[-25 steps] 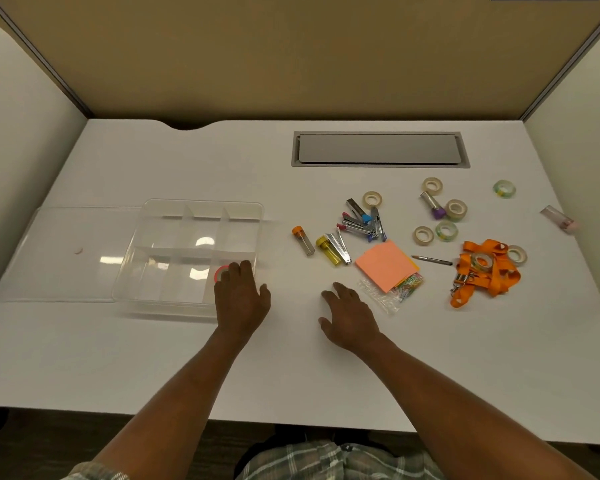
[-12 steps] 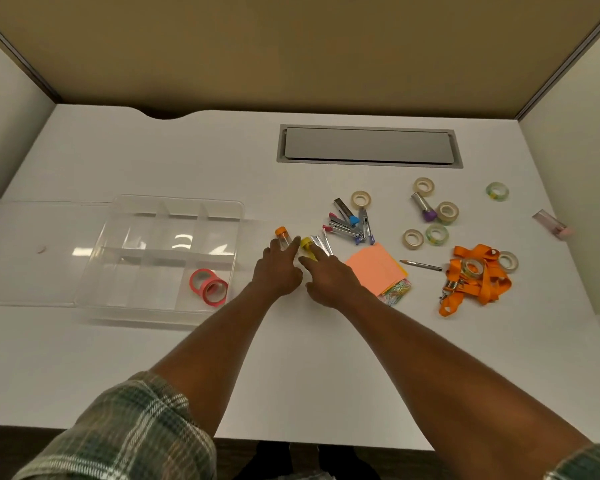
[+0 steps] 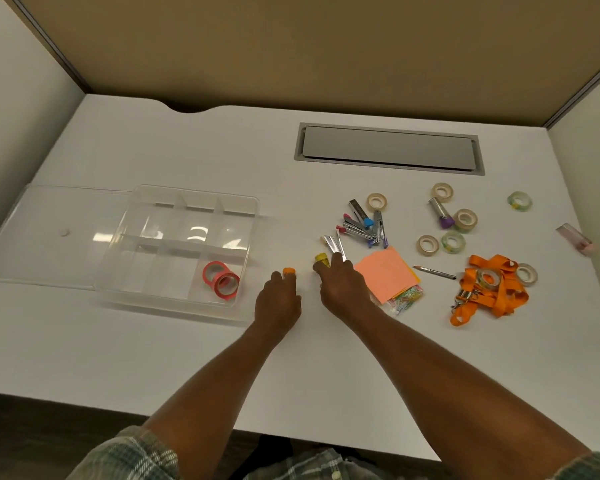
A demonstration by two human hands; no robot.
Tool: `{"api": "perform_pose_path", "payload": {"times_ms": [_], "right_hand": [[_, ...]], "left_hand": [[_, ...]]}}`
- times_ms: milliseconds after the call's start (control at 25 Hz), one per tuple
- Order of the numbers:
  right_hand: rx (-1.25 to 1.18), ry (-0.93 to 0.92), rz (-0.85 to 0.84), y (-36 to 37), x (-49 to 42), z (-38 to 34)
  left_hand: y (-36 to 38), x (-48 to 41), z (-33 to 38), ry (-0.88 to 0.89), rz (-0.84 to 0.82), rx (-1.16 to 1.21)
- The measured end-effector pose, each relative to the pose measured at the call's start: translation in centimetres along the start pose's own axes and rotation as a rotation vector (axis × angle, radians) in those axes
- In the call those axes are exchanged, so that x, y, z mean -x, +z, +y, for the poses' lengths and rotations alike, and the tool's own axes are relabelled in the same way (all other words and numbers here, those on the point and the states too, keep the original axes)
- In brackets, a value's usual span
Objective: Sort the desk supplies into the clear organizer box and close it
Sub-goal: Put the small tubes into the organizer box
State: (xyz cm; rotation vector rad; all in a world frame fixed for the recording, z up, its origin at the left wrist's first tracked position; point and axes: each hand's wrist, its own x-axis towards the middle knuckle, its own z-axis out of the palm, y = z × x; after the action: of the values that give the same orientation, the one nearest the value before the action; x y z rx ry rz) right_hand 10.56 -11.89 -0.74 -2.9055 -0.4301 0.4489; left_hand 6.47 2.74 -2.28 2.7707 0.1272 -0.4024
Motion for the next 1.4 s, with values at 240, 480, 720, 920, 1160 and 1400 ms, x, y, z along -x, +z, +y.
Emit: {"api": "perform_pose_path", "payload": {"times_ms": [240,480,720,920,1160,1400], "right_hand": [[-0.192,0.055,0.002,2.0,1.2,-1.1],[-0.735,0.192,0.097,0.5,-0.2,-5.6],[-0.843,0.168,0.139,-3.0,-3.6,-10.7],[-0.735,0.120,0.222,-4.2,-7.4,-14.8],[-0.631,0.166,0.187,-4.0,-10.3,-16.2],[-0.326,0.175,0.183,-3.3,-11.7,-17.2]], "left_hand": [[-2.2,2.1,0.3,-0.150,0.031,0.390],[-8.2,2.4,-1.9,-0.258,0.031,1.001],[-13.2,-1.6,-7.6,-0.187,0.260,0.838],[-14.7,-6.5,-11.0,-0.039,0.340,0.551],[-14.0,-10.3,-12.5,0.026,0.187,0.372],[-13.1,-11.5,-13.2,0.057,0.111,0.164]]}}
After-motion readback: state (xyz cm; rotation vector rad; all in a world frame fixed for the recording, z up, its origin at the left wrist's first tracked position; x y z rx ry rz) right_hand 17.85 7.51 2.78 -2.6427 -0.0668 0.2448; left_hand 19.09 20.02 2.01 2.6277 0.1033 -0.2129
